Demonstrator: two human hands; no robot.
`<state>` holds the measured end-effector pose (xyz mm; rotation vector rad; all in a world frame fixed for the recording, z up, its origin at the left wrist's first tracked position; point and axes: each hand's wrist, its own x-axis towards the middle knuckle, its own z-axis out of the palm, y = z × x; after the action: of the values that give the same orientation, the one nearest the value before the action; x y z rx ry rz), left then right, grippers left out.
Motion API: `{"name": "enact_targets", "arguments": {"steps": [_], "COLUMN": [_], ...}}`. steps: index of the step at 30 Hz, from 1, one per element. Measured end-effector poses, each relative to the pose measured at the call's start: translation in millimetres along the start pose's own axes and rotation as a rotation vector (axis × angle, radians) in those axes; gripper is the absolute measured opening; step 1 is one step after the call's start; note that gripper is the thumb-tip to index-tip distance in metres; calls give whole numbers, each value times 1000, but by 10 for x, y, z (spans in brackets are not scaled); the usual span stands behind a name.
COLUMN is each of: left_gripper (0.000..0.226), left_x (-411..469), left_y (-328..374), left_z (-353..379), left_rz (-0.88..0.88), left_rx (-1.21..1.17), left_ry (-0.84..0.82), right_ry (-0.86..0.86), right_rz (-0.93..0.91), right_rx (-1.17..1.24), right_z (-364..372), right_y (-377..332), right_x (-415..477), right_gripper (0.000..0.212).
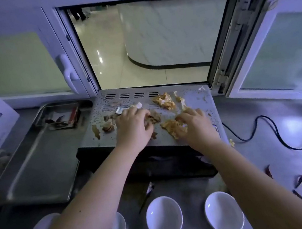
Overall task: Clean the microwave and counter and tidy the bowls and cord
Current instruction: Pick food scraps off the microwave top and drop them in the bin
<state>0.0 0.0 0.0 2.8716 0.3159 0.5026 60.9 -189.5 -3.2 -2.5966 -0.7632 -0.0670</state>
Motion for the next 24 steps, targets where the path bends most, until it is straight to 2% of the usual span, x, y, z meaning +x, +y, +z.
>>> {"name": "enact_targets", "arguments": {"steps": [9,24], "left_gripper": [33,41], "left_x": [128,327], "left_y": [-55,-200], "left_z": [158,236], "left_rz": [90,205], "left_rx": [-11,-85], "left_ry": [-51,-183], "right_ry": [7,128], "right_rz": [74,113], "right_rx": [-133,33], "right_z": [120,163], "right_y": [-40,-83], "right_x": [93,83], "right_gripper": [38,10]}}
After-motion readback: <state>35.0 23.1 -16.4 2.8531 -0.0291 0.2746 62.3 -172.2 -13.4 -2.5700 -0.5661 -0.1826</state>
